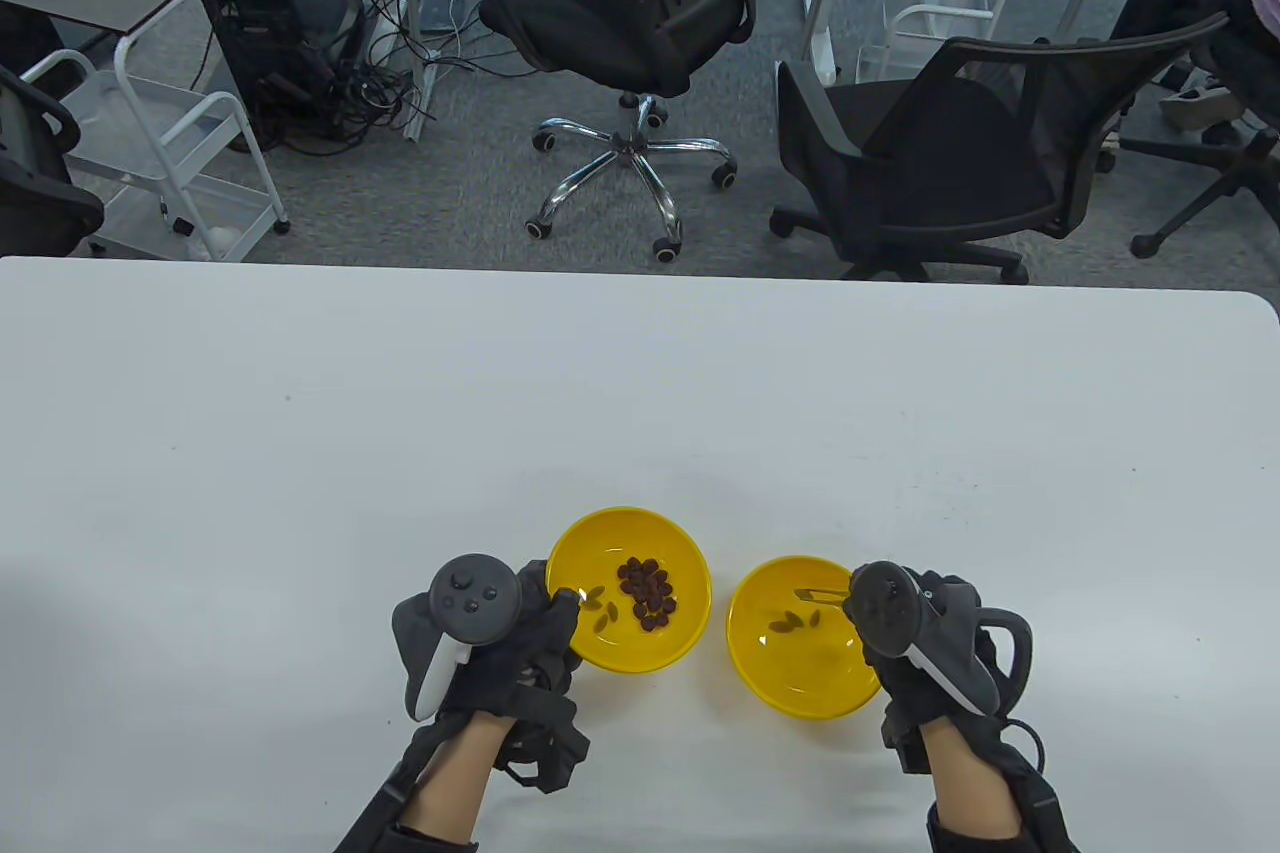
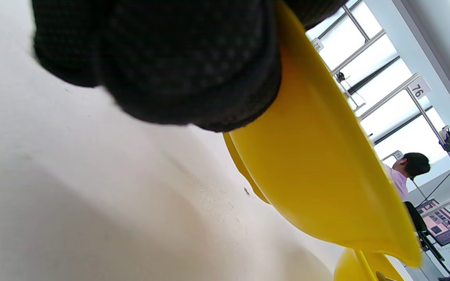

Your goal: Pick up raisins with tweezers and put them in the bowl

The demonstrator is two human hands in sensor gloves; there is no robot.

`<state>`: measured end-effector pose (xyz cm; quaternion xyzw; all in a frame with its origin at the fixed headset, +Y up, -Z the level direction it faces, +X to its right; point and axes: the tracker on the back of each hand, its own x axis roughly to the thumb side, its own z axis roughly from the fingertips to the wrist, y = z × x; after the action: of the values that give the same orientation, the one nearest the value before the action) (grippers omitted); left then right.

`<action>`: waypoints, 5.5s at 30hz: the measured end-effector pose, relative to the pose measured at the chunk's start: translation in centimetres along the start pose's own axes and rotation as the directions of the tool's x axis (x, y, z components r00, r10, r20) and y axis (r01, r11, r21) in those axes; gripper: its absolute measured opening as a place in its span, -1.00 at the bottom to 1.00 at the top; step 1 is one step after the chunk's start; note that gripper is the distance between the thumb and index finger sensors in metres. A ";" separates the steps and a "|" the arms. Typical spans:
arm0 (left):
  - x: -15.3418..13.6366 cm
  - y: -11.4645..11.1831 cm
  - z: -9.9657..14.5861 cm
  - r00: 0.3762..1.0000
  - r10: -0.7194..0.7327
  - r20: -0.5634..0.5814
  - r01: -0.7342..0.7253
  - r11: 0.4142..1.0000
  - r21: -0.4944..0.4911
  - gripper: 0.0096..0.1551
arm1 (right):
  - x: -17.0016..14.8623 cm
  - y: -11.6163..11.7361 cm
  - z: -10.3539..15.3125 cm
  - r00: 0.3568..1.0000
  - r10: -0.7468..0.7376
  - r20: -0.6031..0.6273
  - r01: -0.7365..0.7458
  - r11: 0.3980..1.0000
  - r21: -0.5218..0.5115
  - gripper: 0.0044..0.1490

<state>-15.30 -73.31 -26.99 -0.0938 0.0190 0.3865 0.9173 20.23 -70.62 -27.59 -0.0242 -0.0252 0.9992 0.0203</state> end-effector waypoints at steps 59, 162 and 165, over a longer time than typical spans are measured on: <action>0.5 -0.6 0.3 0.999 0.006 0.054 -0.005 1.000 -0.022 -0.31 | 13.1 -0.7 3.8 0.922 0.015 0.386 0.050 0.986 -0.156 -0.39; 0.2 -0.1 0.2 0.999 0.013 0.040 -0.014 1.000 0.006 -0.31 | 6.8 -1.8 3.3 0.945 -0.155 0.289 0.221 0.952 -0.211 -0.40; 0.2 -0.2 0.2 0.999 0.015 0.045 -0.015 1.000 0.002 -0.31 | 8.4 -1.4 3.6 0.922 -0.152 0.357 0.233 0.952 -0.198 -0.40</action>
<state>-15.03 -73.22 -26.82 -0.0839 -0.0003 0.3954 0.9147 11.75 -69.01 -24.29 0.1479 -0.1495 0.9713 0.1114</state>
